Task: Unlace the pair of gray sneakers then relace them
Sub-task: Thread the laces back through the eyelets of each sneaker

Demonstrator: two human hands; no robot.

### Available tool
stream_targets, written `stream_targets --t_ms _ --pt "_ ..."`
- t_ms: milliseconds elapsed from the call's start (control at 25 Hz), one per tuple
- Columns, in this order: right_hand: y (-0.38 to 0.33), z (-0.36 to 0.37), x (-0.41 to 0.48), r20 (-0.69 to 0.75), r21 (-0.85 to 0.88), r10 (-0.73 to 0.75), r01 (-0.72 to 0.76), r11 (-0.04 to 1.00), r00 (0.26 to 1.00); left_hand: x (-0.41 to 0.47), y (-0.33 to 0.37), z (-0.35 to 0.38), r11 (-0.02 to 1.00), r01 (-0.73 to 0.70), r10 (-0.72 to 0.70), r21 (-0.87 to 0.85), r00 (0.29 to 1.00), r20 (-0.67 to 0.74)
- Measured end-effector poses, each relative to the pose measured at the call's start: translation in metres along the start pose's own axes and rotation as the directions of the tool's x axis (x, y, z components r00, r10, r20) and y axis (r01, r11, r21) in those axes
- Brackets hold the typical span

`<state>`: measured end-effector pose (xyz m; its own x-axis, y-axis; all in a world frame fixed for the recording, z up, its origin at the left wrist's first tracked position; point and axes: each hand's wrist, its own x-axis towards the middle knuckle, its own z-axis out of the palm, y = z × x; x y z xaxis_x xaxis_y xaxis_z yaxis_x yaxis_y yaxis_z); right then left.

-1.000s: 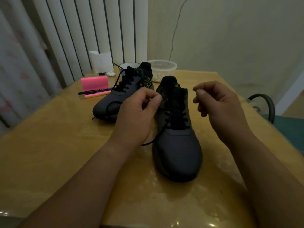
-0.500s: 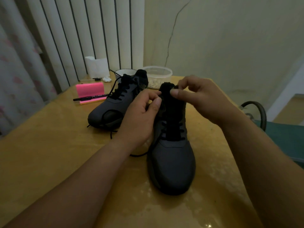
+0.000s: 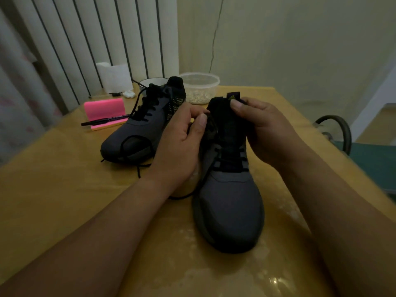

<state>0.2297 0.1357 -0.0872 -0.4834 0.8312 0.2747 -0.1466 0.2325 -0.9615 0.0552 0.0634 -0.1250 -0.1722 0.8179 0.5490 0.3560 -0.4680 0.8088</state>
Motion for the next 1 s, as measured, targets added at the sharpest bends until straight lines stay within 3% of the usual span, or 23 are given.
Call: stream_targets --t_ms 80,240,400,640,840,1000 --pt "0.002 0.002 0.001 -0.028 0.104 0.028 -0.025 0.994 0.999 -0.004 0.003 -0.003 0.999 -0.032 0.031 0.017 0.999 0.037" --pt "0.0 0.005 0.0 -0.073 0.109 0.03 -0.022 0.994 0.997 -0.013 0.016 -0.018 0.972 -0.153 0.143 0.177 0.987 0.069" --pt "0.002 0.005 -0.002 -0.087 0.065 0.015 -0.009 0.998 0.996 -0.015 0.024 -0.027 0.973 -0.078 0.023 0.217 0.97 0.243" --pt "0.002 0.006 -0.004 -0.079 0.035 0.011 -0.008 0.999 0.997 -0.015 0.026 -0.026 0.95 -0.192 0.144 0.245 0.969 0.203" --pt "0.002 0.006 -0.003 -0.08 0.048 0.005 -0.001 0.999 0.997 -0.019 0.023 -0.018 0.869 -0.273 0.207 0.413 0.958 0.197" --pt "0.003 0.008 -0.004 -0.076 0.047 0.006 -0.003 0.999 0.997 -0.021 0.025 -0.016 0.9 -0.211 0.133 0.383 0.966 0.22"
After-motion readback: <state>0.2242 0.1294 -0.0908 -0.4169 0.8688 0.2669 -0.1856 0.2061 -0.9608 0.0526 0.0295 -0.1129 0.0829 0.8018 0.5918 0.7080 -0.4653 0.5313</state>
